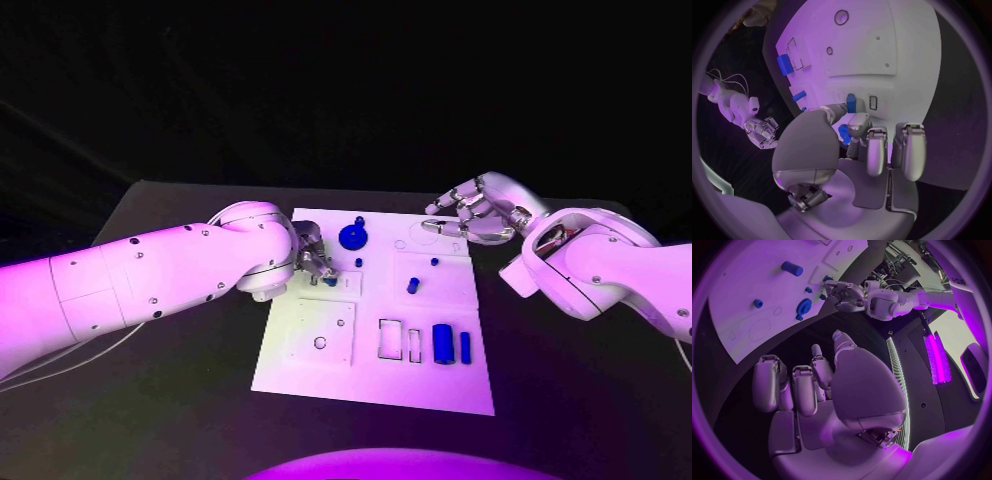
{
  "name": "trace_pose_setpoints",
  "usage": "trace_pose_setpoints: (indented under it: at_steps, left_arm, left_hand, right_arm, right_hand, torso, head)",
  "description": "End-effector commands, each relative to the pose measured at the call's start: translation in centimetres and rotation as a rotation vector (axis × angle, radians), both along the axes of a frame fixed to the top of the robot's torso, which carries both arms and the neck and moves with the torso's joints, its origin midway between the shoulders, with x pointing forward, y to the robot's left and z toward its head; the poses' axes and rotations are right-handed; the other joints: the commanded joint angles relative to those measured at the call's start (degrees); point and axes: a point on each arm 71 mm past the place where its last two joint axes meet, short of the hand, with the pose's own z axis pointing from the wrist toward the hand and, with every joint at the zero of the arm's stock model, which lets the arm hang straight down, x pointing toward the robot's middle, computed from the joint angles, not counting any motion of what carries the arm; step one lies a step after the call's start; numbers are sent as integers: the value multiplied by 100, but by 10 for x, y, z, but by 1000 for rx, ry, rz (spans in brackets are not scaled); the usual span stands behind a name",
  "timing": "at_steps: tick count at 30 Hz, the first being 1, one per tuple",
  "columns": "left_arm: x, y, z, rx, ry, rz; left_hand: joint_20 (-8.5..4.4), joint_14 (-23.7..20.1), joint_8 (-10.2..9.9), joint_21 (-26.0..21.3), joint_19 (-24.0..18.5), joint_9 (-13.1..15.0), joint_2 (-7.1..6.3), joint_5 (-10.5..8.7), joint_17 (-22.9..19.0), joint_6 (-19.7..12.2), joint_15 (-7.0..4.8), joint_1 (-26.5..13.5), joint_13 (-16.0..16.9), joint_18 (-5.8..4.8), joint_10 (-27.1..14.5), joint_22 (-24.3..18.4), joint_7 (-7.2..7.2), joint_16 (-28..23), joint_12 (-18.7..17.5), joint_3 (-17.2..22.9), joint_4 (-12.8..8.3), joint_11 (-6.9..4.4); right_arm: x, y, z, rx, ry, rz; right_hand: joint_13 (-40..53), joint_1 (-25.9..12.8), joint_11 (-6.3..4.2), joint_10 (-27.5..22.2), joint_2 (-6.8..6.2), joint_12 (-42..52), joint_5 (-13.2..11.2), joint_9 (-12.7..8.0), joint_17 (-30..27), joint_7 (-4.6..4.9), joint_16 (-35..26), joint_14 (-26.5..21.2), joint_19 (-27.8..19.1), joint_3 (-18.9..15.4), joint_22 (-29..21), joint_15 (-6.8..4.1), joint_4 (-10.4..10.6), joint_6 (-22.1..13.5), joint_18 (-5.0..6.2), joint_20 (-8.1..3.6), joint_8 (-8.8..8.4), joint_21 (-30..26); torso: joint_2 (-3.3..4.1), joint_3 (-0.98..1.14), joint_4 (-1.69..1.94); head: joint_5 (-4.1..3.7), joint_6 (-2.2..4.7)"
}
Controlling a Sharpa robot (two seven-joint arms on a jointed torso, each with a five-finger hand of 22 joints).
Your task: Assemble the parts on the task board
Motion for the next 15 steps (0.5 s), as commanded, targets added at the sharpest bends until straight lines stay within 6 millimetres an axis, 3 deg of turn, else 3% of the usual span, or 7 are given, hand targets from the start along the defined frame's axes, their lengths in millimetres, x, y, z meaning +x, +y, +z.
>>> trace_pose_setpoints:
  at_steps: [1, 15]
  left_arm:
    - [-1, 1, 0, 21, -10, 3]
    - [-3, 0, 0, 13, -5, 2]
  left_hand:
    - [-36, 603, 44, 36, 605, 25, 51, 46, 1509, -4, -13, 21, 4, -86, 37, 1507, -43, 14, 20, 944, -911, -4]
    - [-41, 603, 66, 36, 605, 64, 24, 90, 1509, 7, -18, -1, -7, -86, 42, 1507, -48, 14, 10, 987, -946, -9]
  right_arm:
    - [-1, 1, -1, -9, 2, 17]
    - [-1, 1, -2, -11, 7, 19]
  right_hand:
    - [-7, -8, -23, -11, 66, -18, 29, 7, 570, -6, -35, 354, -15, -19, 519, -55, 4, -12, 108, -13, 27, -29]
    - [-7, -8, -23, -11, 66, -18, 29, 7, 570, -6, -35, 354, -15, -19, 519, -55, 4, -12, 108, -13, 27, -29]
  torso:
    - [3, 0, 5]
    - [-3, -1, 10]
  head:
    - [0, -4]
    - [-3, -12]
